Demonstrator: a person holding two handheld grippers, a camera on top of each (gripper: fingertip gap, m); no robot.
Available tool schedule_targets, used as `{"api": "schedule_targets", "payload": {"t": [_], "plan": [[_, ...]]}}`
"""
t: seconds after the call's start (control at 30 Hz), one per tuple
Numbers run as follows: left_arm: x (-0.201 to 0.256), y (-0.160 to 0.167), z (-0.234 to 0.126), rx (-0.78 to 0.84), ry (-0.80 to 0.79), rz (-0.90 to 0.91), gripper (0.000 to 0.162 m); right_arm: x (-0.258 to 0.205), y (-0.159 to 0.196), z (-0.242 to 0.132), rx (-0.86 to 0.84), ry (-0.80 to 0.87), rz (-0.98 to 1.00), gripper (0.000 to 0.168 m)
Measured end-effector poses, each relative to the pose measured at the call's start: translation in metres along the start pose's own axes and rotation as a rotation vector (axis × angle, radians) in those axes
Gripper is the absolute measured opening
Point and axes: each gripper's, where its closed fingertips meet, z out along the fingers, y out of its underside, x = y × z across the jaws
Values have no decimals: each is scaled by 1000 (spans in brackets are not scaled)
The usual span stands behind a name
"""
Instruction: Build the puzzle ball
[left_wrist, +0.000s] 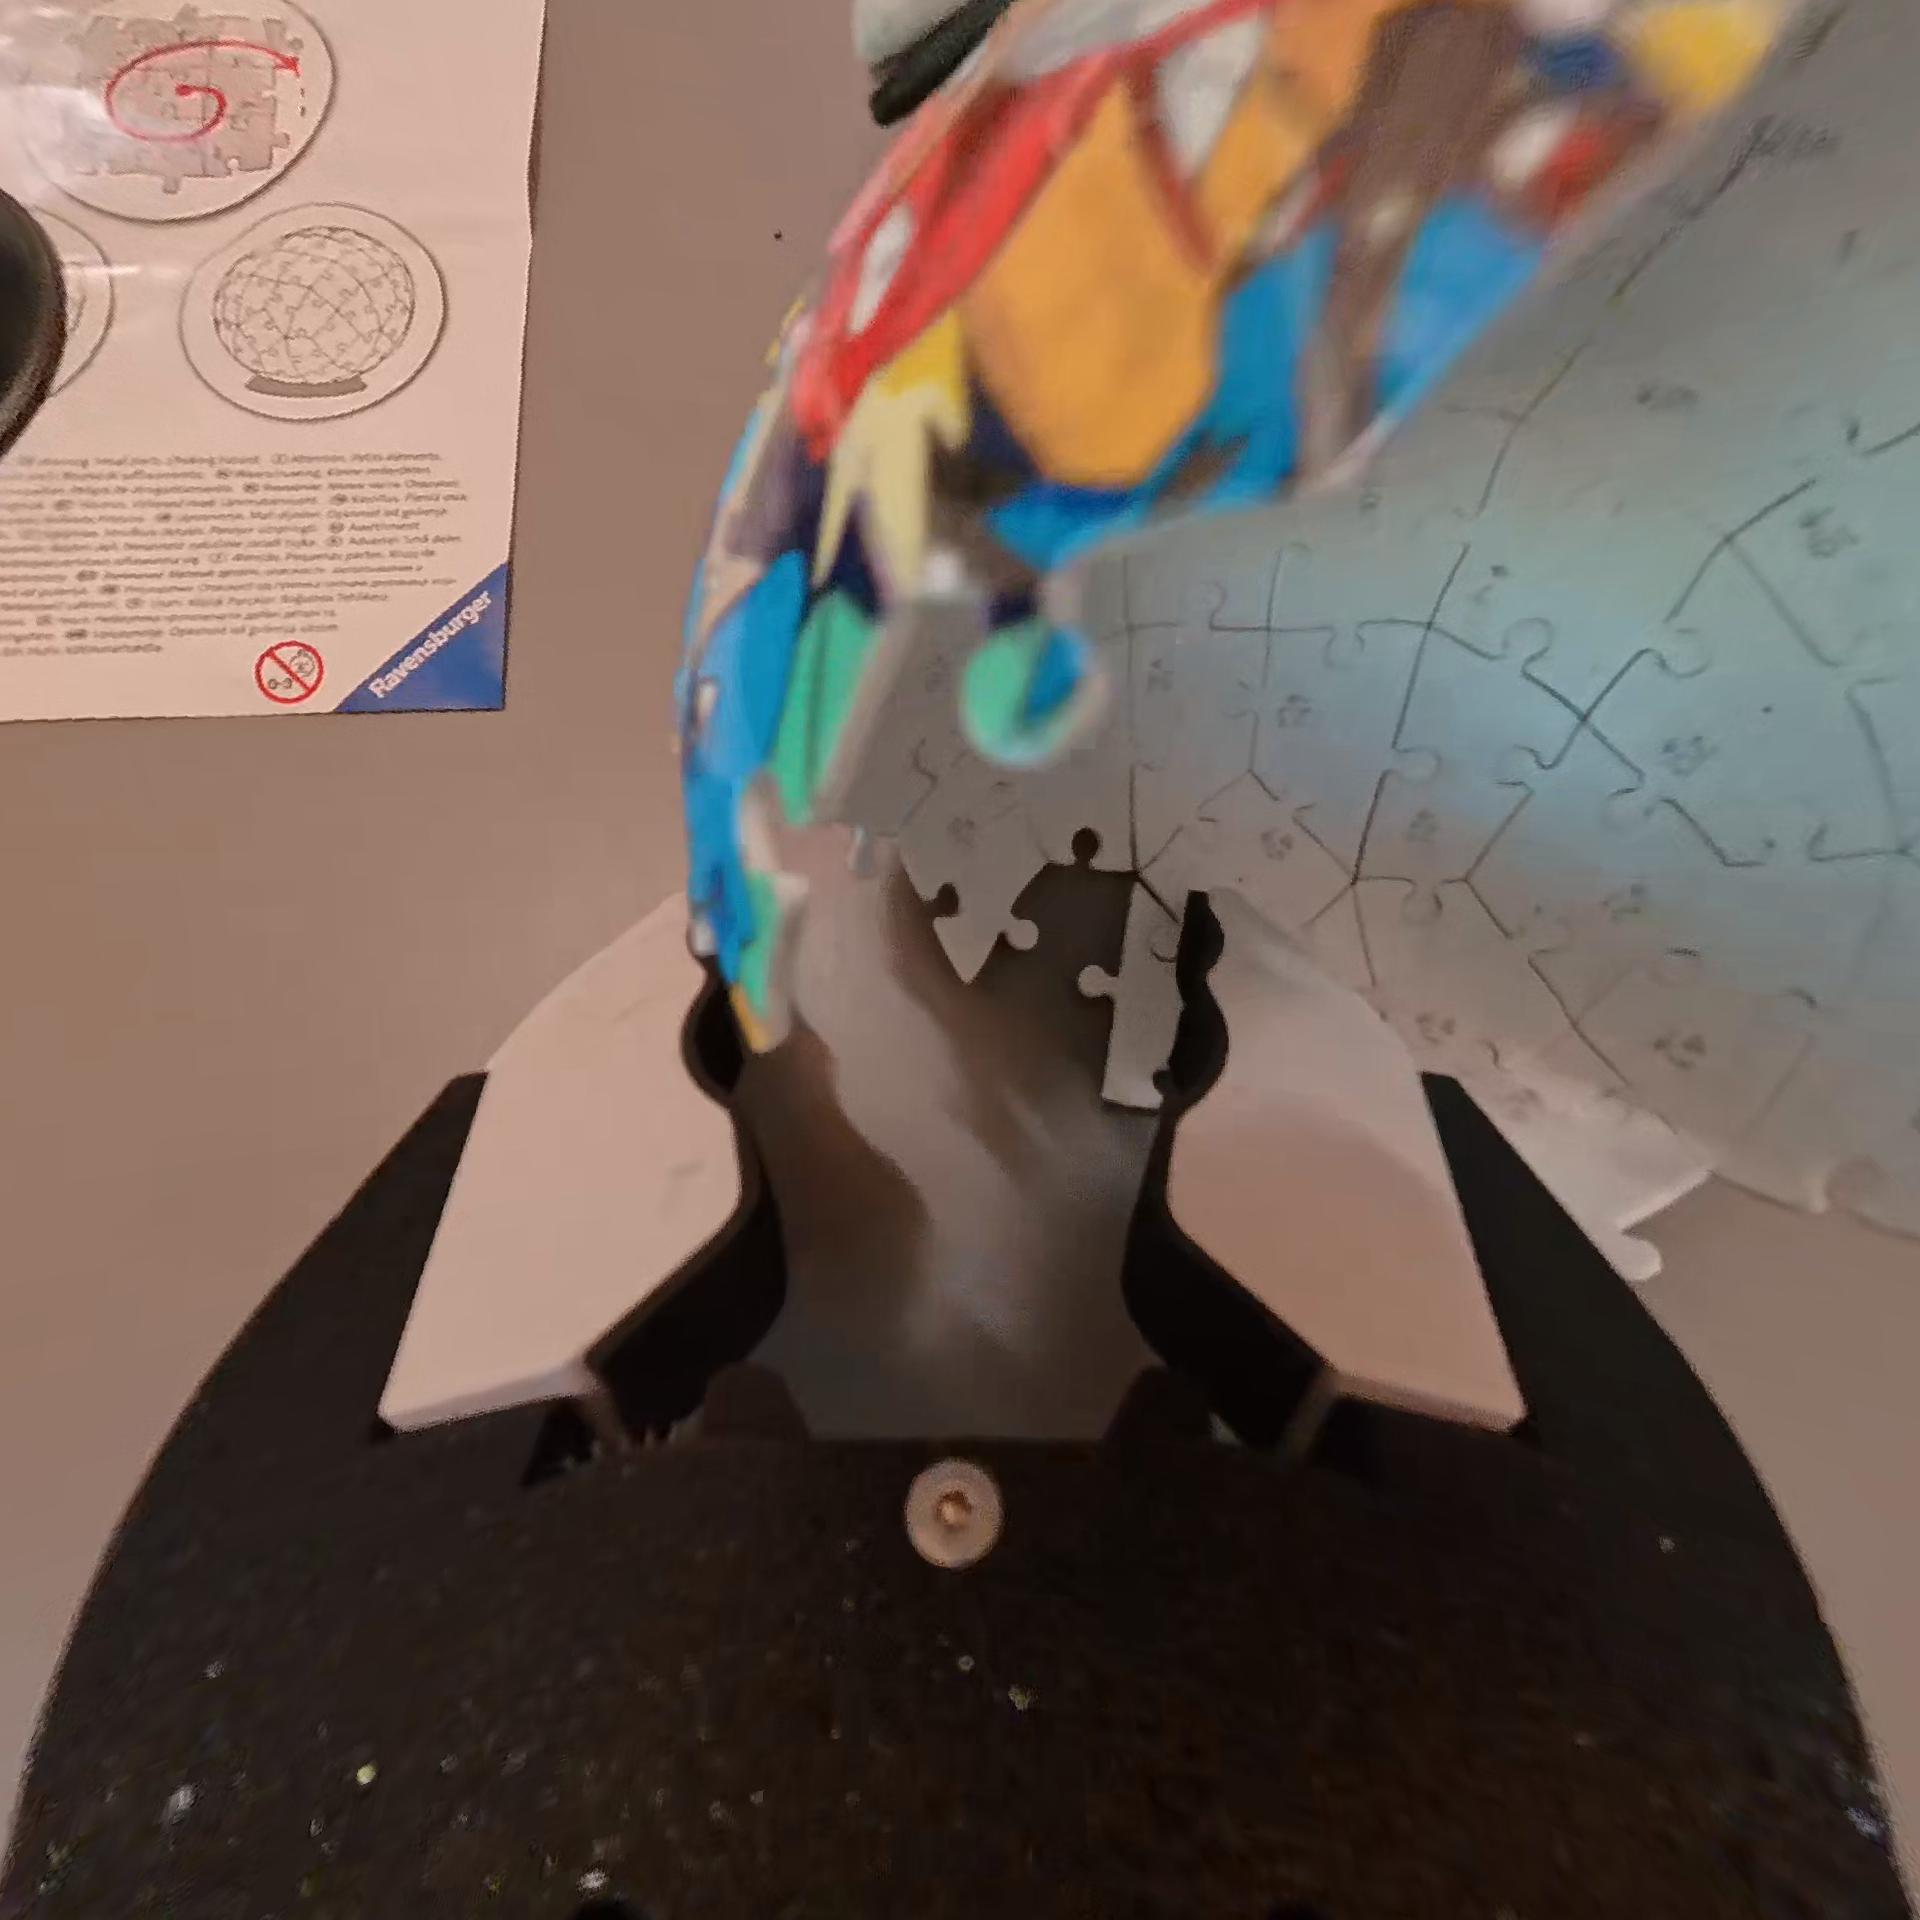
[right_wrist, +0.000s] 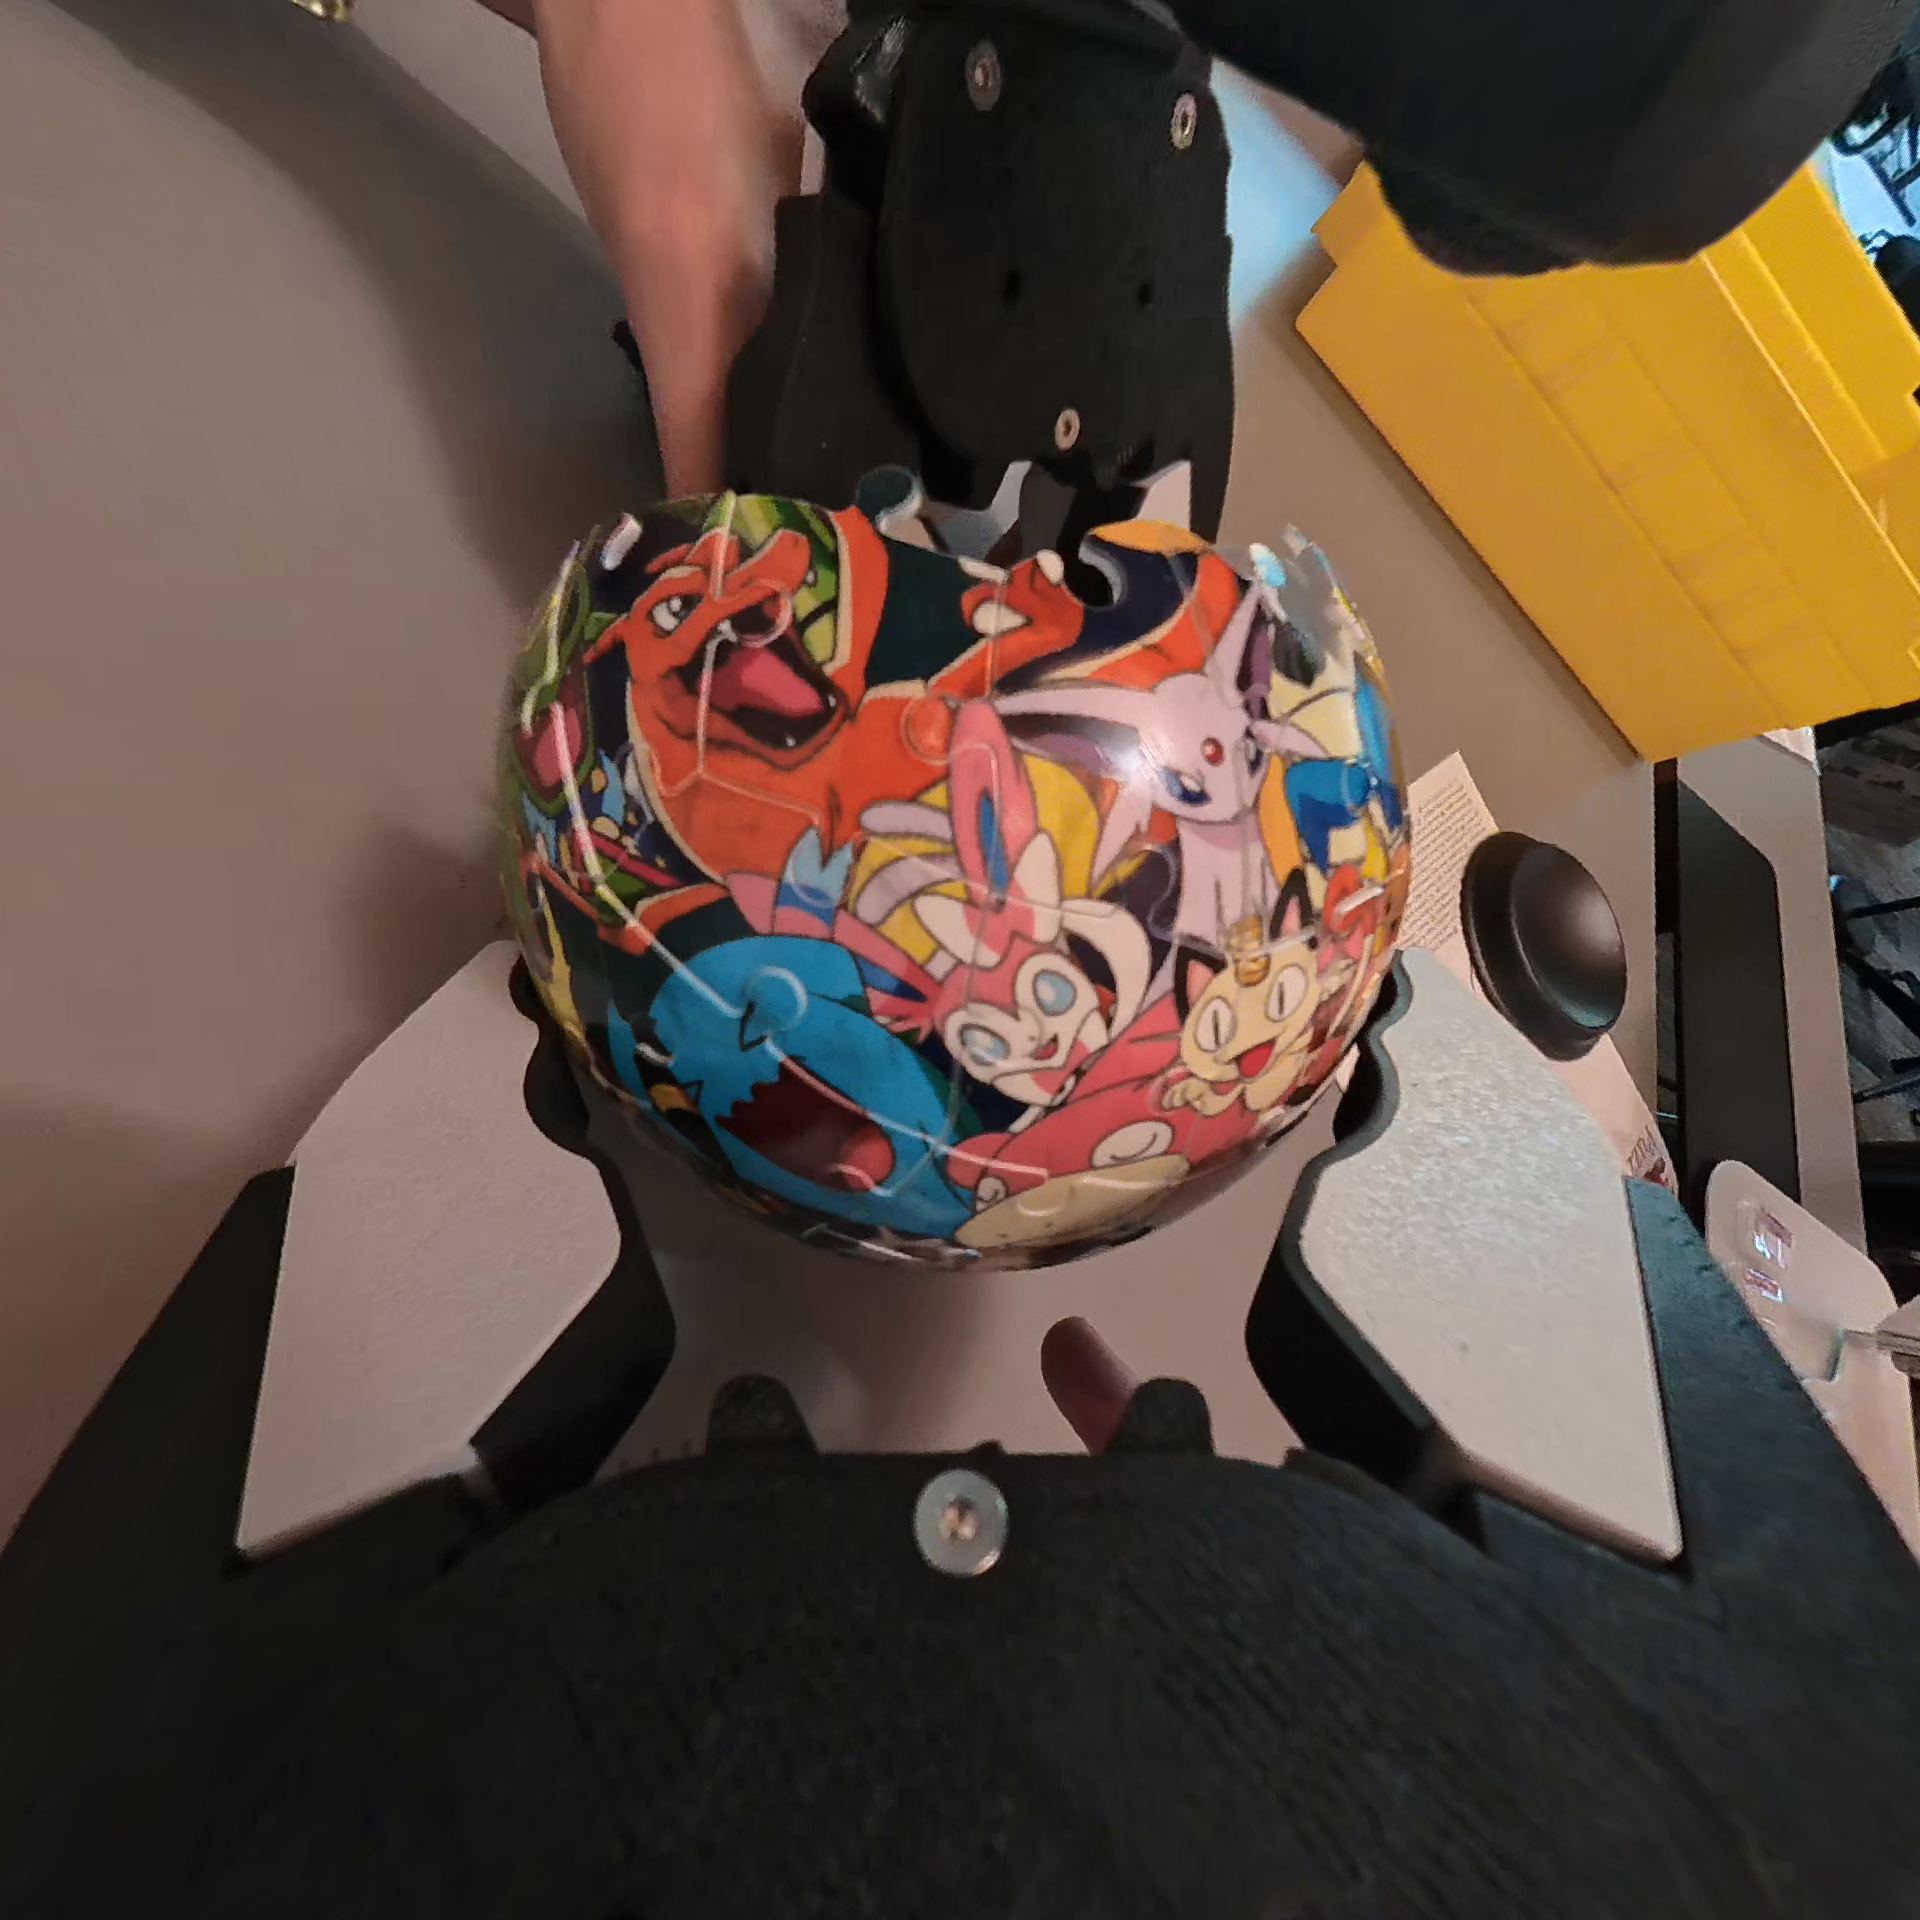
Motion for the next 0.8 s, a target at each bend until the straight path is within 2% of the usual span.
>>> {"api": "schedule_targets", "payload": {"t": [0.27,0.5,0.67,0.8], "plan": [[3,0,0,4,38,33,76,-1,-4,3,10,7,-22,142],[-10,-5,-12,89,88,-150,73,-1,-3,2,-5,10,-32,142],[-5,2,-8,26,39,-52,79,-1,-5,3,1,11,-34,141],[-4,4,-5,1,9,5,77,-2,-7,4,6,14,-37,142]]}}
